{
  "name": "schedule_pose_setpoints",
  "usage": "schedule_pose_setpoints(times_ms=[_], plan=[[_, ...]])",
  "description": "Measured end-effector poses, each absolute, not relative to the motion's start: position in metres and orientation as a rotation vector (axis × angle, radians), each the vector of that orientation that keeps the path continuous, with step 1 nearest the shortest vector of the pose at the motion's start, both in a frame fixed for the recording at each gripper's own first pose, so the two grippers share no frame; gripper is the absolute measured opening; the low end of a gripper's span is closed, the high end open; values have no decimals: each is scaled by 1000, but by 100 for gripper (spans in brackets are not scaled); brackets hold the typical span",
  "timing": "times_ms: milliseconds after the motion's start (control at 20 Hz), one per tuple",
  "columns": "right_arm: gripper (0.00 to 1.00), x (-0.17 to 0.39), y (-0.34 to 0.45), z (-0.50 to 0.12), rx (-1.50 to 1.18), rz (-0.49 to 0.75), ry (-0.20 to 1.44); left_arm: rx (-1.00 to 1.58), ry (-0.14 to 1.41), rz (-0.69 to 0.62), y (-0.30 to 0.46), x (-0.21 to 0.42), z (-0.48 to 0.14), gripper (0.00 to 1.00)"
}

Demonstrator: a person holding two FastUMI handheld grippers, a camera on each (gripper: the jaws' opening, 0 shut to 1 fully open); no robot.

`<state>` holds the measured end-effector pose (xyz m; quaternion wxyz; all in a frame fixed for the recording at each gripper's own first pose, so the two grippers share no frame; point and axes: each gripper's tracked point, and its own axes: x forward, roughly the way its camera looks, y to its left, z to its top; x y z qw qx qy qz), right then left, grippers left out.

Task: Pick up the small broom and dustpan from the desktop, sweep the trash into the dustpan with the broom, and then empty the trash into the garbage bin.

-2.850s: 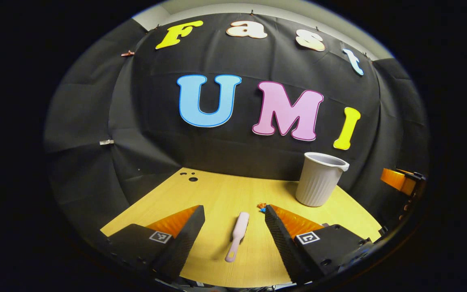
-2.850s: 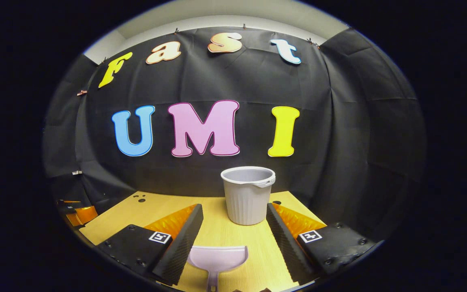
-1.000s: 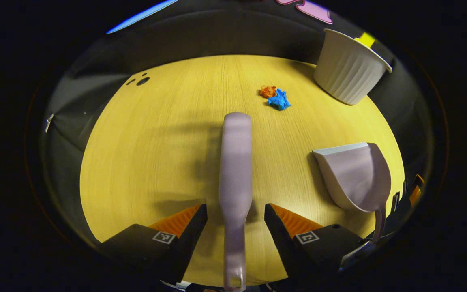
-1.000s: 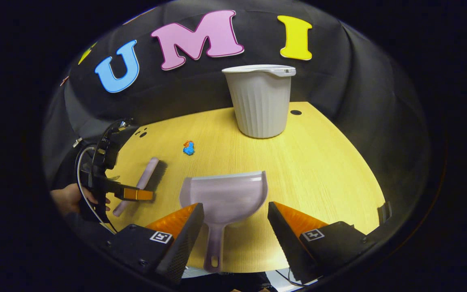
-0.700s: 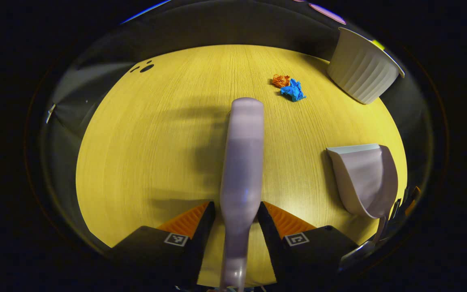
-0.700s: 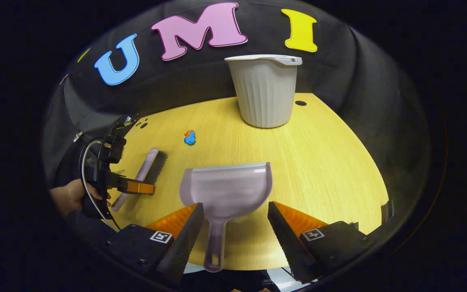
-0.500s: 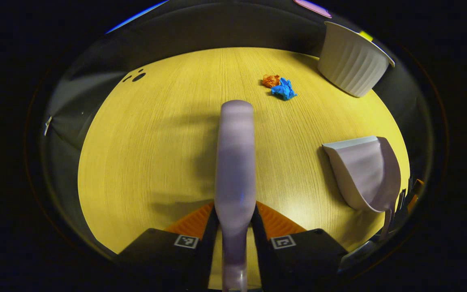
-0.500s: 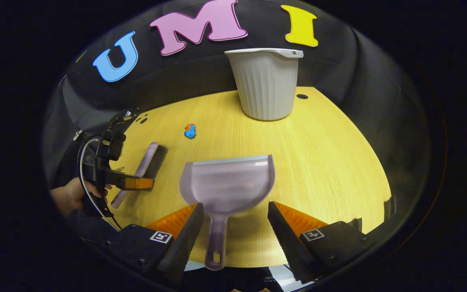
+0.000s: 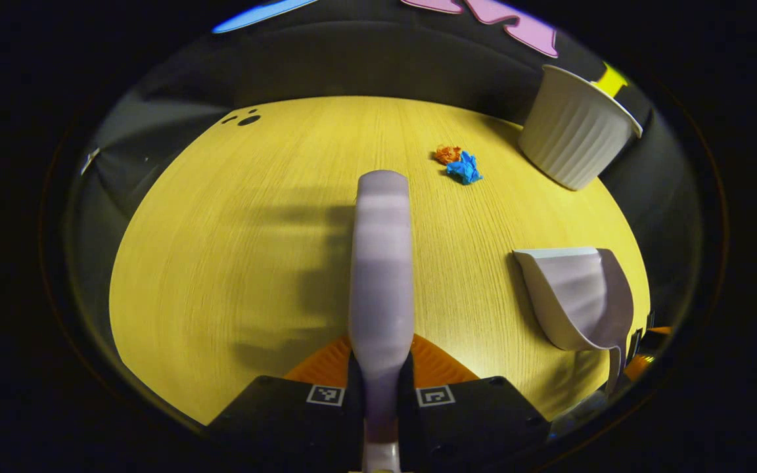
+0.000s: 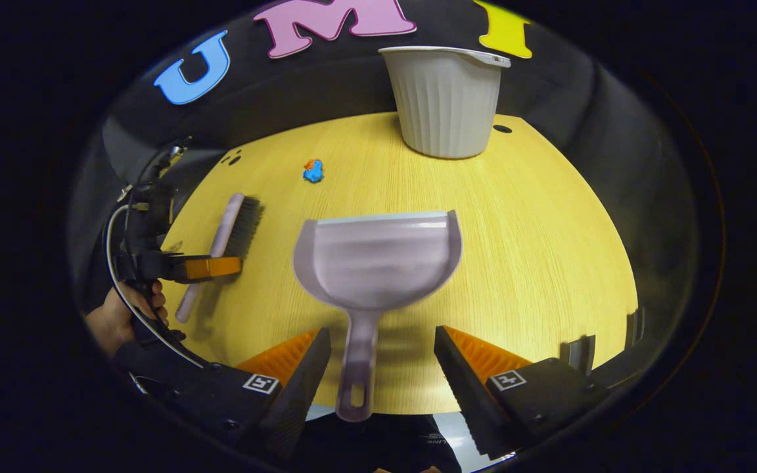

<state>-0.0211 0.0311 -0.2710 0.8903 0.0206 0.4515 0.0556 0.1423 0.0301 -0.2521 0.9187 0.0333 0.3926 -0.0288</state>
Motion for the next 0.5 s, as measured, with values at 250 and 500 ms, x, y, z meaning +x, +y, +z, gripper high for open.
schedule_pose_setpoints(times_ms=[250,500], plan=[[100,-17,36,-275,59,115,968,43,714,-70,35,111,-229,25],[99,-18,33,-296,42,101,1045,-7,650,-83,35,75,-204,24]])
